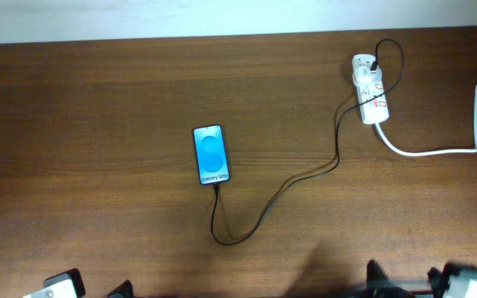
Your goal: Plug charger to phone and switch on socket
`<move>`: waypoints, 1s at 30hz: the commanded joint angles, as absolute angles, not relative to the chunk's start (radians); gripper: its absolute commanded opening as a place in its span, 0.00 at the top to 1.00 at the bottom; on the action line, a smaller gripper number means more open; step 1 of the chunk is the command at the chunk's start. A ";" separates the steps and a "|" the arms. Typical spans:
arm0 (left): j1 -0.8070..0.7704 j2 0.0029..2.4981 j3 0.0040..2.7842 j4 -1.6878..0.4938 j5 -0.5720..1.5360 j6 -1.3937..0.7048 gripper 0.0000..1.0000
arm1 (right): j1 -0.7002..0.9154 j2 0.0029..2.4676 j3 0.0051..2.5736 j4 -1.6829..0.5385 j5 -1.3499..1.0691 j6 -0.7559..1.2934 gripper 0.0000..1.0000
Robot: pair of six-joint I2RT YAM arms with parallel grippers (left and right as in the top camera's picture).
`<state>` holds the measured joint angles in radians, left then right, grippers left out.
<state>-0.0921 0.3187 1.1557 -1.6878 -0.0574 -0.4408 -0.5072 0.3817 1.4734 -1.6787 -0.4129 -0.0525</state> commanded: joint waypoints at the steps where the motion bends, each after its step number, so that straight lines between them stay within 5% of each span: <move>1: -0.089 0.314 1.154 -1.687 -0.068 -0.432 0.01 | -0.511 0.231 1.475 -1.660 -0.438 -0.097 0.02; 9: -0.089 0.314 1.154 -1.688 -0.068 -0.432 0.01 | -0.465 0.006 1.220 -1.394 -0.599 -0.054 0.02; 16: -0.089 0.314 1.154 -1.688 -0.068 -0.432 0.01 | -0.113 0.005 0.788 -0.834 -0.537 0.028 0.02; 23: -0.089 0.314 1.154 -1.688 -0.068 -0.432 0.01 | -0.037 0.005 0.394 -0.333 -0.526 0.044 0.02; 26: -0.089 0.314 1.154 -1.688 -0.068 -0.432 0.01 | 0.009 0.005 0.300 -0.217 -0.284 0.304 0.02; 30: -0.089 0.314 1.154 -1.688 -0.068 -0.432 0.01 | 0.066 0.004 0.142 0.016 -0.193 0.331 0.02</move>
<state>-0.0921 0.3187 1.1507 -1.6878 -0.0605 -0.4412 0.0525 0.0120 0.2214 -0.0620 -0.2817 0.2680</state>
